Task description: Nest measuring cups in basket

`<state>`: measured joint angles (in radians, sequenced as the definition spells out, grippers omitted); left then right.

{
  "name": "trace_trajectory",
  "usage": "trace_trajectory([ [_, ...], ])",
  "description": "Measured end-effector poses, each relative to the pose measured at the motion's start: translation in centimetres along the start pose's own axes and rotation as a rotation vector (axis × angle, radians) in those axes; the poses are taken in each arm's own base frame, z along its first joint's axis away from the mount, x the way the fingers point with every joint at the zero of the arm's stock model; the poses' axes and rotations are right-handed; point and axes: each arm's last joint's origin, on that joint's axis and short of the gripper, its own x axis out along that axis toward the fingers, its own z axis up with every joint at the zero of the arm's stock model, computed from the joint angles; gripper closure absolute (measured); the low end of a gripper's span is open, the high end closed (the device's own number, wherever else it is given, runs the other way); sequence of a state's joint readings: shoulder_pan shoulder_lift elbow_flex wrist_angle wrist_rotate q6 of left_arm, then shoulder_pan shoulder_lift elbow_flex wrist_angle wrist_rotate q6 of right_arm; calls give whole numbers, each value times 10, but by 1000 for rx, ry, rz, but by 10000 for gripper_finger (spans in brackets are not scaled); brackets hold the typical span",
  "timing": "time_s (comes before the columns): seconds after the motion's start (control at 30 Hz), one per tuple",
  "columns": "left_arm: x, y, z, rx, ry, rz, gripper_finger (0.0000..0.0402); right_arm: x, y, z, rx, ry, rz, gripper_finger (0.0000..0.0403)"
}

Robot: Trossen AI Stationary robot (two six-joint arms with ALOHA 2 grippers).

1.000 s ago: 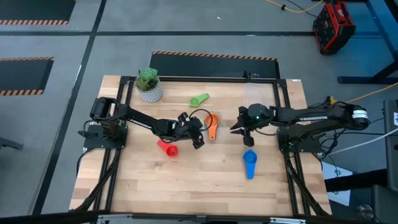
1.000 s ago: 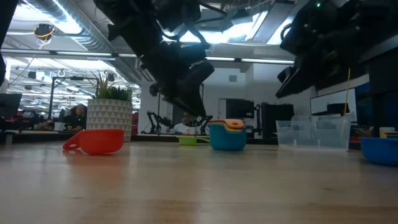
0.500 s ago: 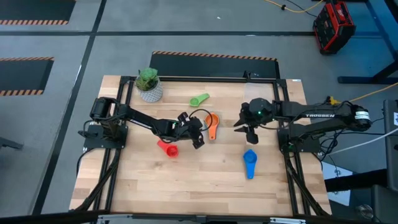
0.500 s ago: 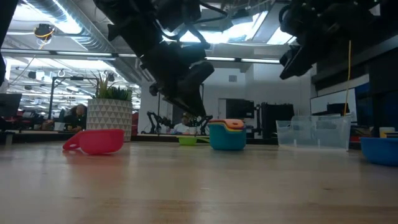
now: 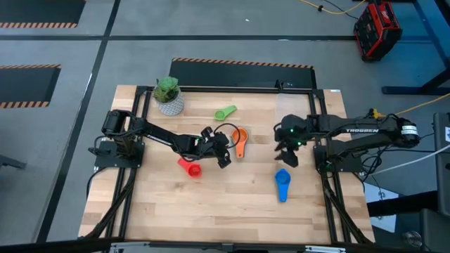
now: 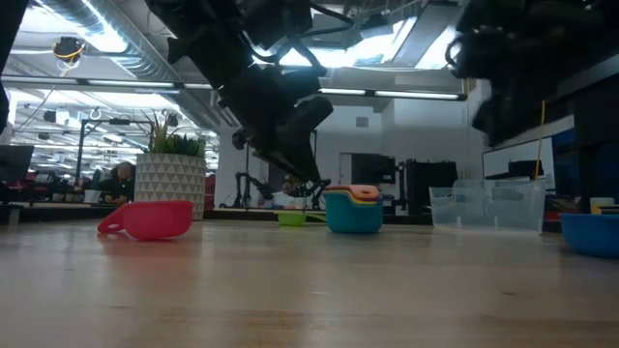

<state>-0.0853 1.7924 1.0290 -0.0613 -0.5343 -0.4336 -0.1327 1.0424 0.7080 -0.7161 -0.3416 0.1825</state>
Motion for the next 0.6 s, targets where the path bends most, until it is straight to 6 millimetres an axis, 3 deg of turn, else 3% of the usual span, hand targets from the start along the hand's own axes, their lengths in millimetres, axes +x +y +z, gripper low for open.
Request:
trace_trajectory([
  [0.3, 0, 0, 0, -2, -2, -1, 308, 26, -2, -37, 1, 190, 10, 185],
  [0.6, 0, 0, 0, -1, -2, -1, 308, 42, -4, -61, 161, 275, 4, 185],
])
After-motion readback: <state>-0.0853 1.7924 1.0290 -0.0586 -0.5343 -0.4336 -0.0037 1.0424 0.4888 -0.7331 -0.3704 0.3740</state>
